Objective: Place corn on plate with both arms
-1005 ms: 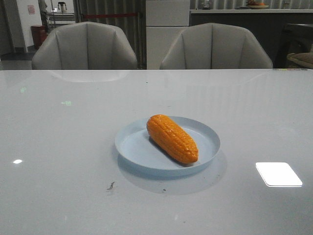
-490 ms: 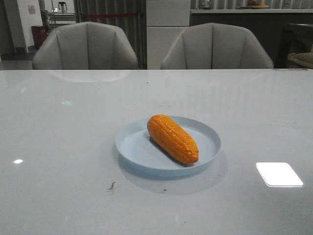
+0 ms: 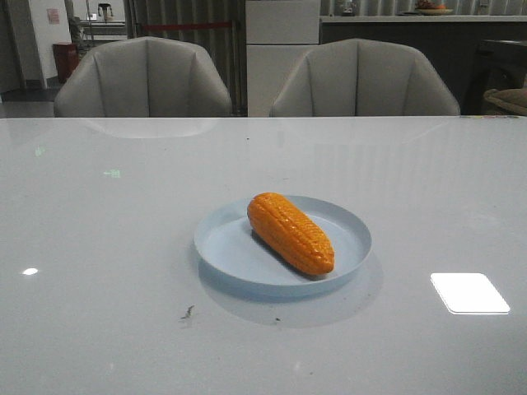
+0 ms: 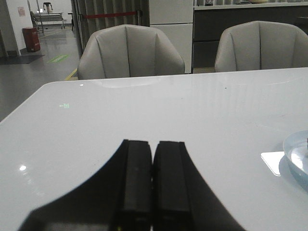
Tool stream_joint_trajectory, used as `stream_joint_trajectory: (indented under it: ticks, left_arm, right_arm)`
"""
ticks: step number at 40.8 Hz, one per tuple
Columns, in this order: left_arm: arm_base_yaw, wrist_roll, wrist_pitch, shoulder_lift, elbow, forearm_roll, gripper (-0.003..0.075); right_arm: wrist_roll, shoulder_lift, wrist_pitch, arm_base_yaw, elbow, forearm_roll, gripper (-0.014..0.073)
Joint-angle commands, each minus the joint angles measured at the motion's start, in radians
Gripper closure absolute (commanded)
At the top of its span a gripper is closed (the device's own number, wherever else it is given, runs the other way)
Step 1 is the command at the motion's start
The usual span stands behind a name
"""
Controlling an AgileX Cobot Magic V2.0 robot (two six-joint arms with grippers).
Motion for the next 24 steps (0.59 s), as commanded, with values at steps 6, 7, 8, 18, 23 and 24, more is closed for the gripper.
stream_joint_trajectory:
  ticks: [6,7,8,18,23,24]
  left_arm:
    - [0.0,-0.011,-0.081,-0.021,0.038,-0.001,0.0627]
    - [0.0,-0.011,-0.081,-0.021,0.038,-0.001,0.0627]
    - [0.0,-0.011,-0.081,-0.021,0.038,-0.001,0.0627]
    - [0.0,-0.011,-0.081,-0.019,0.038,-0.001,0.0627]
    - [0.001,-0.011,-0.081,-0.019,0.038,-0.001,0.0627]
    - [0.001,-0.011,-0.081,-0.019,0.038,-0.001,0.0627]
  right_arm:
    - [-0.002,-0.172,-0.209,-0.001,0.159,0.018,0.0534]
    - [-0.002,-0.198,-0.216,-0.001,0.18,0.018,0.0535]
    - [-0.002,-0.225,-0.222,-0.001,0.195,0.02,0.0535]
    - [-0.001,-0.234,-0.277,0.069,0.338,0.124,0.0535]
    - [-0.001,-0.234,-0.266,0.081,0.341,0.126,0.0535]
    - [-0.001,-0.234,-0.266,0.081,0.341,0.126,0.0535]
